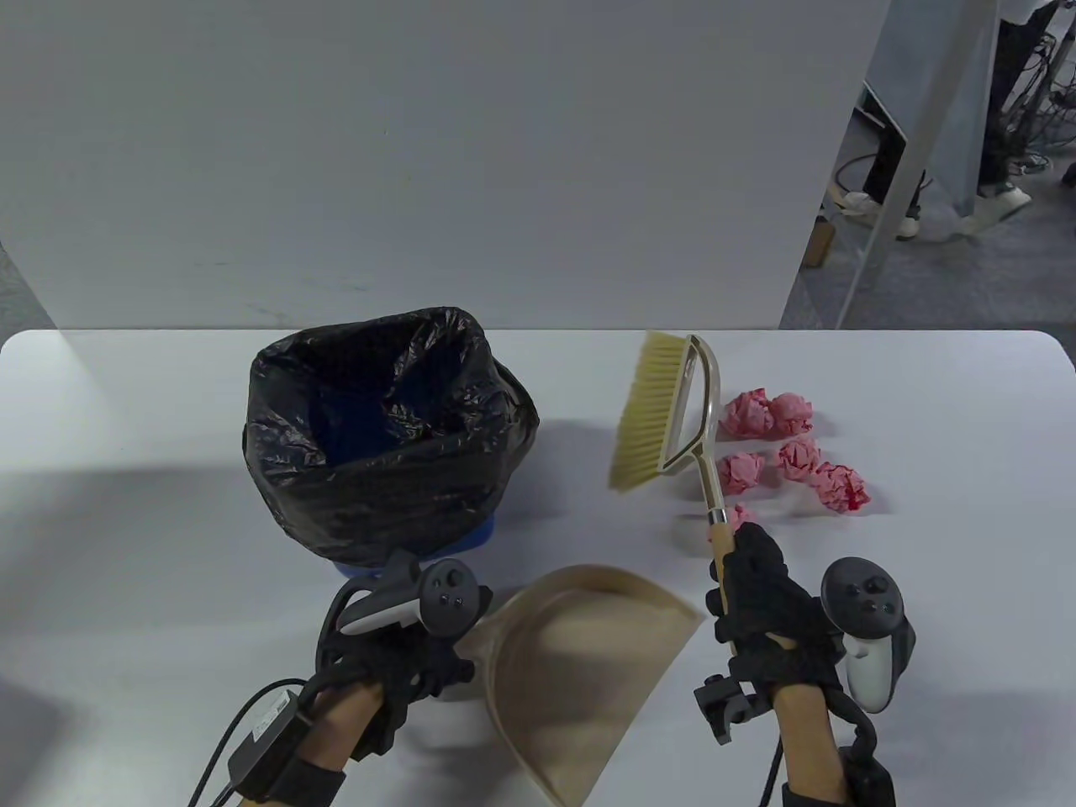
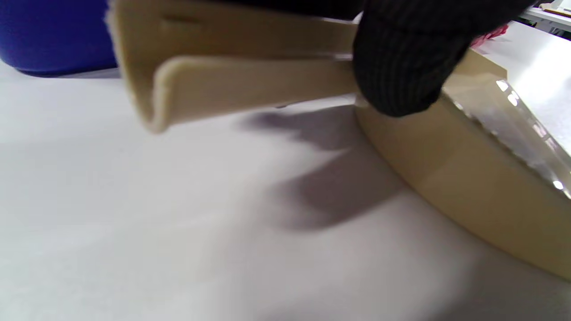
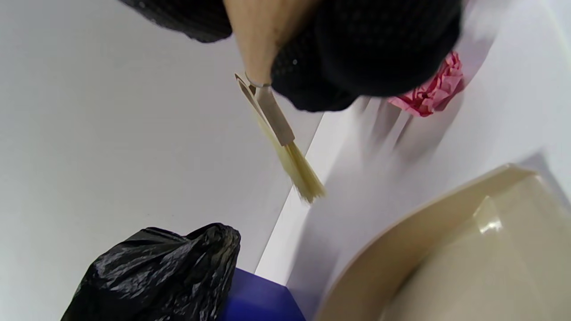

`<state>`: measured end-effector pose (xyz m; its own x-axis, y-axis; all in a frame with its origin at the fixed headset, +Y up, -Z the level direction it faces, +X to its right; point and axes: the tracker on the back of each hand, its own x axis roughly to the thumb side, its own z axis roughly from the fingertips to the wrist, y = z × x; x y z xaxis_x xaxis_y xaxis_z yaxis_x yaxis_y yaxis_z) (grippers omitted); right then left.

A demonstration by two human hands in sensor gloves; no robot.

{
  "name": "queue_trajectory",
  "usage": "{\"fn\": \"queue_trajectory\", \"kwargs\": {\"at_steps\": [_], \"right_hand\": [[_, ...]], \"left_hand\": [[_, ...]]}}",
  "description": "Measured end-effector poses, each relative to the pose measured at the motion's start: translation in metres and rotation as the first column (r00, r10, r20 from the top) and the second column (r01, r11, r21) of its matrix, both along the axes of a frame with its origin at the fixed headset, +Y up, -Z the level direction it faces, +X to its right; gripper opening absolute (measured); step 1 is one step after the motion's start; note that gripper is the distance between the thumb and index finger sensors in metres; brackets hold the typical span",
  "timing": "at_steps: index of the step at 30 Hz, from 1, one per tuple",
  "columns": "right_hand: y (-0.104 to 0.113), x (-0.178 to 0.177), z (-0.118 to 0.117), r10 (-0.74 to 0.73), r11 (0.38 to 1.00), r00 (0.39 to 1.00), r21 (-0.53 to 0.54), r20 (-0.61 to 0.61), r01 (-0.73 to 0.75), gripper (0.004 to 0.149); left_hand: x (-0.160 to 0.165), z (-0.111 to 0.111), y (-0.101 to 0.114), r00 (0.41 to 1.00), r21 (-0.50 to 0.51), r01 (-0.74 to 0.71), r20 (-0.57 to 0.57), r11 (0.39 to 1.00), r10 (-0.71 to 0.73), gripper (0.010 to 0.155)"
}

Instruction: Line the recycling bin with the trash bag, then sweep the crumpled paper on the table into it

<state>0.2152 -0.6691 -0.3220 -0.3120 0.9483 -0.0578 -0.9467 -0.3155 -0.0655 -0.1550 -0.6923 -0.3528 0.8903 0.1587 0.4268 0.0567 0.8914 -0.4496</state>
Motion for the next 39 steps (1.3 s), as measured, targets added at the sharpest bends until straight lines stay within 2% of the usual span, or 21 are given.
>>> {"fn": "queue_trajectory", "kwargs": {"at_steps": [4,6,8,13,19,21,23,28,34,37,39], "right_hand": [[0.0,0.0,-0.001,0.013,1.0,1.0,0.008,-0.001,-0.013,0.068],[0.002,0.002,0.0,0.011,0.999,1.0,0.032,0.011,-0.011,0.068],[0.004,0.003,0.001,0.007,0.998,1.0,0.062,0.029,-0.009,0.067],[0.01,0.006,0.004,0.026,0.984,0.993,0.171,0.115,-0.045,0.066],[0.015,0.018,0.008,0.084,0.966,0.966,0.217,0.243,-0.139,0.068],[0.017,0.024,0.009,0.125,0.959,0.948,0.209,0.294,-0.191,0.068],[0.018,0.033,0.01,0.192,0.945,0.91,0.182,0.367,-0.273,0.067],[0.018,0.049,0.01,0.373,0.893,0.786,0.042,0.493,-0.449,0.065],[0.015,0.061,0.01,0.502,0.841,0.658,-0.141,0.56,-0.522,0.064],[0.011,0.064,0.01,0.549,0.823,0.624,-0.229,0.556,-0.519,0.064],[0.007,0.066,0.009,0.564,0.82,0.627,-0.275,0.538,-0.501,0.063]], "left_hand": [[-0.003,-0.003,-0.001,0.994,-0.073,-0.108,-0.002,0.991,0.108,0.081],[-0.005,-0.004,-0.002,0.976,-0.137,-0.218,-0.009,0.966,0.219,0.078],[-0.005,-0.005,-0.002,0.971,-0.149,-0.238,-0.007,0.96,0.24,0.078],[-0.004,-0.003,0.003,0.952,-0.076,-0.306,-0.014,0.949,0.306,0.079],[-0.002,0.001,0.005,0.896,0.014,-0.436,-0.086,0.9,0.435,0.081],[0.001,0.001,0.003,0.87,0.009,-0.481,-0.119,0.877,0.478,0.081],[0.007,0.001,0.003,0.844,0.011,-0.52,-0.147,0.854,0.516,0.081],[0.024,0.003,0.002,0.838,0.066,-0.506,-0.2,0.86,0.508,0.081],[0.044,-0.004,-0.003,0.83,0.092,-0.47,-0.292,0.878,0.475,0.082],[0.052,-0.011,-0.001,0.821,0.105,-0.451,-0.34,0.886,0.458,0.083],[0.061,-0.015,0.0,0.805,0.11,-0.446,-0.385,0.888,0.451,0.083]]}}
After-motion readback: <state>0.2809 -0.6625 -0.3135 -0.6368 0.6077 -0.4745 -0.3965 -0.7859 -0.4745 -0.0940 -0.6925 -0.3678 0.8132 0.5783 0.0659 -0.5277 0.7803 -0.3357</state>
